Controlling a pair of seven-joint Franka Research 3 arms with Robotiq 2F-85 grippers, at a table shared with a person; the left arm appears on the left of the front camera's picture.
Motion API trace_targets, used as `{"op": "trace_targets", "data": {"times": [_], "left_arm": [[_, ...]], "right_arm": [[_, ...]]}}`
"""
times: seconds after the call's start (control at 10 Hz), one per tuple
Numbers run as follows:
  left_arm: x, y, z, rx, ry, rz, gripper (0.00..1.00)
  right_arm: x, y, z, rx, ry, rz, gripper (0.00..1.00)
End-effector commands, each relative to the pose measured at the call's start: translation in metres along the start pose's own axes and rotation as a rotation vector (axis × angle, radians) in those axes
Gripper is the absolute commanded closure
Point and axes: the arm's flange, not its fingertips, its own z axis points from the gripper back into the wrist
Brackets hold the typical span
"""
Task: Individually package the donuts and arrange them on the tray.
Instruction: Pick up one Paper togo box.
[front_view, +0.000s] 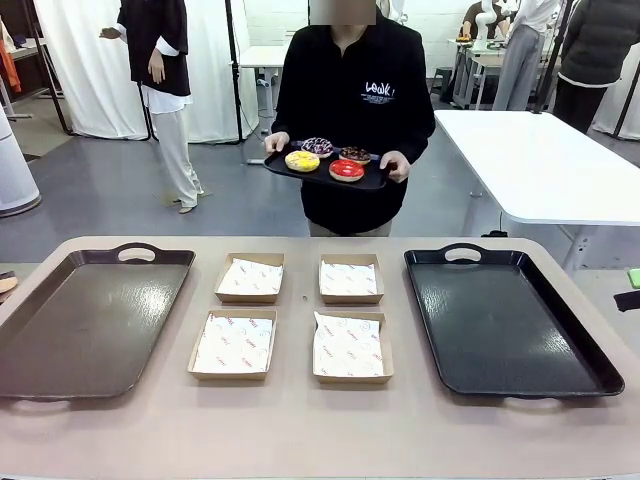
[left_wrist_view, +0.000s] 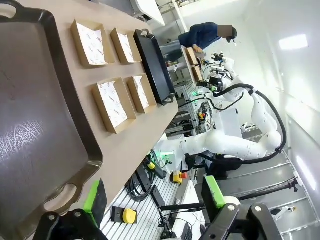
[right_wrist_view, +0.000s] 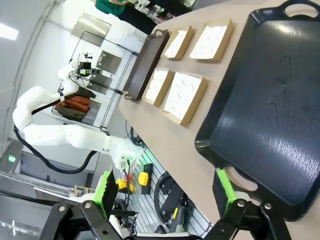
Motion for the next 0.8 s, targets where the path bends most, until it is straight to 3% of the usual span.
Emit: {"op": "trace_targets", "data": {"times": [0.0, 0.7], "left_arm": [[-0.0026, 0.0026, 0.0013, -0.009, -0.009, 0.005, 0.00], [-0.0026, 0.0026, 0.0013, -0.009, -0.009, 0.005, 0.00]], "right_arm": [[-0.0028, 0.0004, 0.0018, -0.006, 0.005, -0.008, 0.00], [-0.0028, 0.0004, 0.0018, -0.006, 0.005, -0.008, 0.00]]}}
